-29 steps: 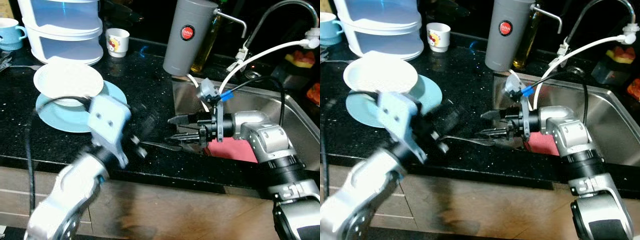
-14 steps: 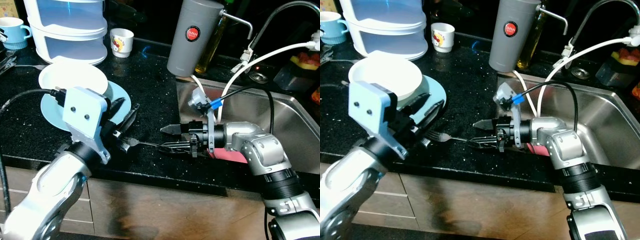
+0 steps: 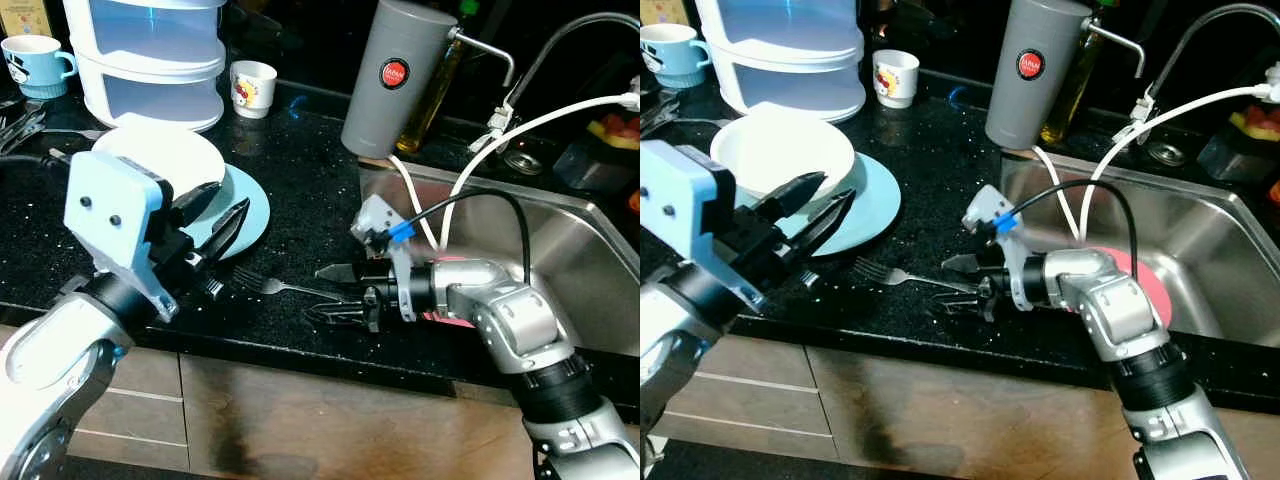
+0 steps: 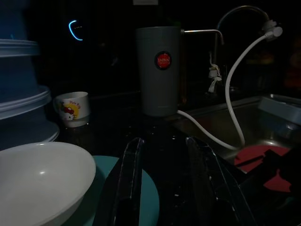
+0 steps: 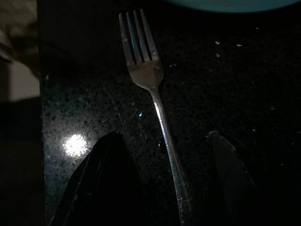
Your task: Kitchen organization
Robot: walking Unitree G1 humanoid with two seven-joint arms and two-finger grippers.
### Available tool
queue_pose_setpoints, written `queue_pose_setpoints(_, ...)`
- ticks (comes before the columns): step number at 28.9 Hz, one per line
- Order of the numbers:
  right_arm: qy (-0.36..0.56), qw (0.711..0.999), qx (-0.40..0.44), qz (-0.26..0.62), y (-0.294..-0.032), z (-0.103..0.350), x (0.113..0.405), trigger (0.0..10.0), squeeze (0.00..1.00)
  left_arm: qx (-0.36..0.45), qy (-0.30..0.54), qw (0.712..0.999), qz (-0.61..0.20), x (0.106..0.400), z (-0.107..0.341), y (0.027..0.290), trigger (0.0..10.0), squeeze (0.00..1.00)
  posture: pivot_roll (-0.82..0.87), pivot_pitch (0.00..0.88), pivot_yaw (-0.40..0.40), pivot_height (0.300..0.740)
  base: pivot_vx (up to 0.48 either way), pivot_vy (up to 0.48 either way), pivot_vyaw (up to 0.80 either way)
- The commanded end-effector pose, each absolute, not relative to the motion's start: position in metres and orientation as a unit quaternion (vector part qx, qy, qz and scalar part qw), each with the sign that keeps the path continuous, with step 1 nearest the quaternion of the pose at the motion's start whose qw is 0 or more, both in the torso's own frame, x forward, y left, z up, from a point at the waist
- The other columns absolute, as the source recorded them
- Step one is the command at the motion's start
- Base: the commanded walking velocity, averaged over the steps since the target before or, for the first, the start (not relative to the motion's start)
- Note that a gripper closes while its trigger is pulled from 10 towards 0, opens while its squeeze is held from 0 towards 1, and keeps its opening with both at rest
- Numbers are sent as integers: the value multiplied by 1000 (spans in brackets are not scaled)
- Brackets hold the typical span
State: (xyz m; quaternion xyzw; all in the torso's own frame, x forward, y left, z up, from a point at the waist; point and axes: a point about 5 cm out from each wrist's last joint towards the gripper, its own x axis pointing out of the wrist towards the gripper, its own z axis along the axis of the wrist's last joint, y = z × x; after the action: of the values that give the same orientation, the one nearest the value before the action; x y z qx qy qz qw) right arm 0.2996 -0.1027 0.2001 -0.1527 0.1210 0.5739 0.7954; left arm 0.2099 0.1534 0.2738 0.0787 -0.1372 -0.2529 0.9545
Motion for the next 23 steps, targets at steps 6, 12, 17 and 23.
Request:
queue_pose_setpoints(6,207,795,-223,525,-117,166,300,0,0,81,-135,949,-273,207,277,150,10000,0,165,0,-134,740,0,0,0)
queue_pose_setpoints(12,221,794,-226,519,-120,170,298,0,0,74,-134,948,-278,208,277,147,10000,0,160,0,-138,740,0,0,0)
queue_pose_setpoints(17,230,793,-225,518,-120,169,298,0,0,71,-134,948,-280,208,277,146,10000,0,160,0,-139,740,0,0,0)
queue_pose_setpoints(23,245,794,-215,513,-121,167,297,0,0,68,-134,948,-281,208,276,146,10000,0,161,0,-140,740,0,0,0)
